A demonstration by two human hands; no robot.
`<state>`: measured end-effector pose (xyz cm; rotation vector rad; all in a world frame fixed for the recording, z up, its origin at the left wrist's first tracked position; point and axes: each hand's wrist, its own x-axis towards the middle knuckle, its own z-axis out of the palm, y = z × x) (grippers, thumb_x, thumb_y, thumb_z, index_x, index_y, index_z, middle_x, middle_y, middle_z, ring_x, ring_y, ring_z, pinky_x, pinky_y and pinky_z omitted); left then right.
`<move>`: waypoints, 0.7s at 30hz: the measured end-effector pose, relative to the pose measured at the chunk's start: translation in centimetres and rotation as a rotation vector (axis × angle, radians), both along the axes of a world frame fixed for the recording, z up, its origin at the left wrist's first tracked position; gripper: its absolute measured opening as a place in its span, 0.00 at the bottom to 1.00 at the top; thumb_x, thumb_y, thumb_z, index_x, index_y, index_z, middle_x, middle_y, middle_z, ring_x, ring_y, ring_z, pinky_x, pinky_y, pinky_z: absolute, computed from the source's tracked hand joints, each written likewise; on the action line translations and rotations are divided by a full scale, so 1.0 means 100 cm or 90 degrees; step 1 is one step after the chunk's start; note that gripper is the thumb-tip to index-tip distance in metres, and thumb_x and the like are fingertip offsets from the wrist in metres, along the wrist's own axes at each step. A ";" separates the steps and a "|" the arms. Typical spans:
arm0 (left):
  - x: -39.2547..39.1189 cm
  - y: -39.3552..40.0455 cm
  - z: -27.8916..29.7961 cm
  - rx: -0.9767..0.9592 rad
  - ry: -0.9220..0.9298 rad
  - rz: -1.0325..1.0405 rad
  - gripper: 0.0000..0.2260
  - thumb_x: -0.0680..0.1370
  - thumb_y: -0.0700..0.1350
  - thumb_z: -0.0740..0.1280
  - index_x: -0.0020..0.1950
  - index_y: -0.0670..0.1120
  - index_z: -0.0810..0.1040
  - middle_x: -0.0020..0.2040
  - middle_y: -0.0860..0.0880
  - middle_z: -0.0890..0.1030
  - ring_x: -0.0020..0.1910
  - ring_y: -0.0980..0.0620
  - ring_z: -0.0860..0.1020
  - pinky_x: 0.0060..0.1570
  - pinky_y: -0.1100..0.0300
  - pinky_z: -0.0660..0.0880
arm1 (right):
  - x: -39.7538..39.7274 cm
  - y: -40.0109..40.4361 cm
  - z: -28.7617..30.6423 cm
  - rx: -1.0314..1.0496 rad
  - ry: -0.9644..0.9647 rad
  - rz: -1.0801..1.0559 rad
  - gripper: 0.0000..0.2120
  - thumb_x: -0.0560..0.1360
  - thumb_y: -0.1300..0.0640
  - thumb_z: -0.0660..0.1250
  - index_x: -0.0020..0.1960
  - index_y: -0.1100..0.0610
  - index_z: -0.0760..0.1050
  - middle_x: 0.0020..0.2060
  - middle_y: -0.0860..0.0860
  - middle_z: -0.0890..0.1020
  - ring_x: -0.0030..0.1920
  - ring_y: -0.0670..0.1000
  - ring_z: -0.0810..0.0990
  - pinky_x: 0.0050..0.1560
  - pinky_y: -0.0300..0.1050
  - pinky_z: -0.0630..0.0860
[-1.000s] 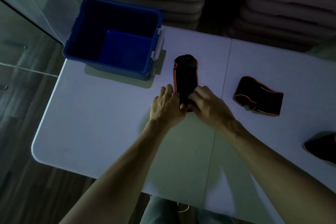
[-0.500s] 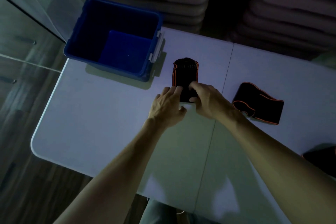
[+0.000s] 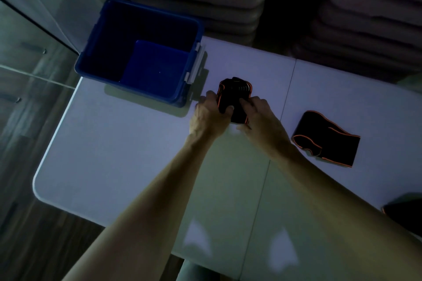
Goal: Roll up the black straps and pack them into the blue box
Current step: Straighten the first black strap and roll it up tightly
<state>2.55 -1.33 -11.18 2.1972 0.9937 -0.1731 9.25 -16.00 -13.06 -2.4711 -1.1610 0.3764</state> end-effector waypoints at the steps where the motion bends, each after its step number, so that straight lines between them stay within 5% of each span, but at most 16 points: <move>1: 0.000 -0.002 -0.002 -0.021 -0.007 0.035 0.20 0.75 0.55 0.66 0.61 0.43 0.70 0.55 0.41 0.78 0.50 0.41 0.78 0.40 0.52 0.76 | 0.002 0.003 0.000 0.007 -0.008 -0.005 0.31 0.73 0.55 0.72 0.72 0.61 0.67 0.61 0.58 0.75 0.58 0.56 0.74 0.53 0.52 0.79; 6: -0.006 -0.008 -0.006 -0.139 0.004 0.211 0.35 0.69 0.68 0.65 0.58 0.38 0.74 0.52 0.40 0.81 0.46 0.41 0.81 0.30 0.59 0.70 | 0.005 0.009 0.009 0.052 0.087 -0.020 0.21 0.76 0.48 0.65 0.65 0.57 0.67 0.54 0.56 0.81 0.47 0.56 0.82 0.42 0.45 0.78; 9: -0.011 -0.014 -0.004 -0.271 -0.009 0.294 0.28 0.69 0.63 0.69 0.51 0.39 0.80 0.43 0.42 0.85 0.40 0.44 0.85 0.39 0.49 0.83 | -0.009 0.009 0.012 0.070 0.187 -0.064 0.19 0.76 0.44 0.66 0.60 0.56 0.74 0.50 0.53 0.83 0.44 0.51 0.82 0.38 0.37 0.76; 12: -0.023 -0.019 -0.004 -0.296 -0.042 0.317 0.18 0.71 0.54 0.69 0.46 0.38 0.82 0.41 0.40 0.86 0.37 0.44 0.85 0.38 0.46 0.83 | -0.021 -0.002 0.006 0.073 0.166 -0.064 0.19 0.72 0.40 0.69 0.51 0.56 0.80 0.47 0.54 0.76 0.47 0.49 0.72 0.37 0.32 0.65; 14: -0.035 -0.019 -0.004 -0.275 -0.039 0.312 0.17 0.69 0.54 0.69 0.42 0.39 0.81 0.39 0.41 0.85 0.37 0.43 0.84 0.35 0.48 0.83 | -0.023 -0.010 0.006 0.118 0.182 -0.117 0.13 0.73 0.47 0.71 0.47 0.57 0.77 0.48 0.54 0.71 0.49 0.50 0.69 0.41 0.33 0.66; 16: -0.049 -0.017 -0.003 -0.247 -0.007 0.270 0.15 0.70 0.54 0.68 0.36 0.41 0.77 0.36 0.44 0.82 0.35 0.44 0.81 0.30 0.58 0.76 | -0.024 -0.011 0.005 0.144 0.234 -0.194 0.12 0.75 0.54 0.69 0.53 0.59 0.72 0.53 0.54 0.70 0.52 0.52 0.70 0.47 0.39 0.70; 18: -0.065 -0.013 -0.002 -0.233 0.028 0.242 0.15 0.71 0.53 0.69 0.32 0.44 0.74 0.33 0.46 0.79 0.33 0.46 0.79 0.28 0.62 0.71 | -0.027 -0.005 0.004 0.089 0.301 -0.218 0.21 0.76 0.55 0.67 0.66 0.60 0.67 0.59 0.55 0.70 0.55 0.53 0.72 0.53 0.46 0.71; 21: -0.095 -0.008 0.002 -0.240 0.040 0.244 0.13 0.71 0.52 0.69 0.32 0.44 0.74 0.33 0.46 0.80 0.33 0.47 0.81 0.30 0.60 0.74 | -0.043 0.013 0.009 0.010 0.417 -0.183 0.28 0.77 0.55 0.68 0.73 0.59 0.64 0.56 0.50 0.76 0.56 0.50 0.74 0.53 0.41 0.68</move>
